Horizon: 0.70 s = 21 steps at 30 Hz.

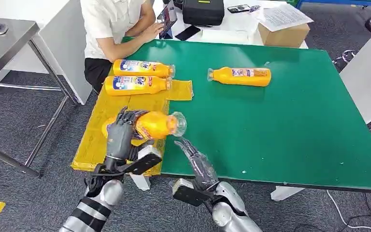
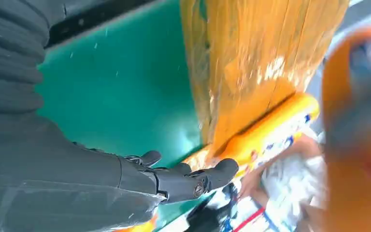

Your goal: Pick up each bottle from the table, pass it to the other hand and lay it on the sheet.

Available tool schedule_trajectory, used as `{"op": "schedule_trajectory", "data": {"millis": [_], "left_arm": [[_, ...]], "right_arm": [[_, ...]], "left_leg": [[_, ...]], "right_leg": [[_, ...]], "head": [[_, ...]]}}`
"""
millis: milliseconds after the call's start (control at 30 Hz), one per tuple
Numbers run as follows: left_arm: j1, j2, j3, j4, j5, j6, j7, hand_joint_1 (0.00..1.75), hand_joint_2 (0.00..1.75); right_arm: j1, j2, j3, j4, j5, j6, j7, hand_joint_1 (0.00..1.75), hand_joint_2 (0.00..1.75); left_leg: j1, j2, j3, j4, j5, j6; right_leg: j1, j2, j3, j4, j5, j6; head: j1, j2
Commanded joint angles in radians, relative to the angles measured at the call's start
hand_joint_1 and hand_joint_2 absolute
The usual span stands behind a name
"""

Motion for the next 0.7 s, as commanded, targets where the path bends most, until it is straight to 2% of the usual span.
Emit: {"op": "schedule_trajectory", "data": {"millis": [33,100,167,233,300,433,467,500,533,600,700], "left_arm": [[-0.147,0.054,0.004,0.226,-0.052,-0.046,0.031,1.75,1.75],[-0.152,0.056,-0.002,0.238,-0.069,-0.066,0.049,1.75,1.75],[-0.242,0.075,-0.043,0.350,-0.140,-0.187,0.112,1.75,1.75],[-0.318,0.074,-0.051,0.444,-0.137,-0.276,0.108,1.75,1.75],[-0.391,0.070,-0.052,0.531,-0.122,-0.368,0.098,1.75,1.75],[-0.475,0.061,-0.032,0.657,-0.070,-0.466,0.090,1.75,1.75],[-0.495,0.061,-0.034,0.692,-0.067,-0.484,0.093,1.55,1.75],[-0.509,0.053,-0.019,0.728,-0.048,-0.504,0.096,0.54,1.75],[-0.514,0.049,-0.010,0.749,-0.033,-0.521,0.091,0.30,1.75],[-0.516,0.047,-0.005,0.780,-0.019,-0.544,0.086,0.00,1.75],[-0.509,0.039,-0.010,0.792,-0.018,-0.547,0.083,0.00,1.75]], "right_arm": [[-0.007,0.018,-0.085,0.003,0.013,-0.002,-0.006,0.00,1.75],[-0.008,0.020,-0.086,0.005,0.015,-0.001,-0.007,0.00,1.75],[-0.011,0.030,-0.094,0.003,0.009,0.017,-0.018,0.00,1.75],[-0.010,0.035,-0.097,0.000,0.005,0.027,-0.025,0.00,1.75],[-0.009,0.041,-0.095,0.006,-0.006,0.035,-0.039,0.00,1.75],[-0.015,0.056,-0.085,0.036,-0.033,0.048,-0.068,0.00,1.75],[-0.017,0.059,-0.078,0.045,-0.038,0.049,-0.073,0.00,1.75],[-0.017,0.060,-0.073,0.050,-0.041,0.047,-0.078,0.00,1.75],[-0.017,0.060,-0.071,0.055,-0.054,0.050,-0.083,0.00,1.75],[-0.019,0.057,-0.064,0.064,-0.061,0.049,-0.088,0.00,1.75],[-0.015,0.055,-0.063,0.066,-0.065,0.048,-0.091,0.00,1.75]], "left_leg": [[0.001,0.000,0.002,-0.001,0.001,-0.002],[0.002,-0.001,0.005,0.000,-0.001,-0.004],[0.001,0.000,0.003,0.000,0.000,-0.003],[0.002,-0.002,0.005,0.000,-0.001,-0.004],[0.001,-0.003,0.001,0.000,0.001,-0.002],[0.003,-0.005,0.004,0.002,0.000,-0.005],[0.003,-0.004,0.004,0.002,0.000,-0.005],[0.003,-0.006,0.005,0.001,0.000,-0.005],[0.002,-0.004,0.003,0.001,0.000,-0.004],[0.001,-0.003,0.002,0.000,0.001,-0.003],[0.002,-0.003,0.002,0.000,0.001,-0.003]], "right_leg": [[0.001,0.000,0.001,0.000,0.000,-0.002],[0.001,-0.001,0.005,0.000,-0.002,-0.003],[0.001,0.000,0.003,0.001,-0.001,-0.002],[0.001,-0.002,0.005,0.002,-0.002,-0.003],[0.001,-0.002,0.001,0.001,0.000,-0.001],[0.002,-0.004,0.004,0.004,-0.003,-0.005],[0.002,-0.004,0.004,0.003,-0.003,-0.004],[0.003,-0.005,0.005,0.003,-0.003,-0.004],[0.002,-0.003,0.004,0.003,-0.003,-0.004],[0.001,-0.001,0.002,0.002,-0.001,-0.002],[0.001,-0.002,0.002,0.002,-0.001,-0.002]], "head": [[0.000,0.000],[0.000,0.000],[0.000,0.000],[0.000,0.000],[0.000,0.000],[0.000,0.000],[0.000,0.000],[0.001,0.000],[0.000,0.000],[0.000,0.000],[0.000,0.000]]}}
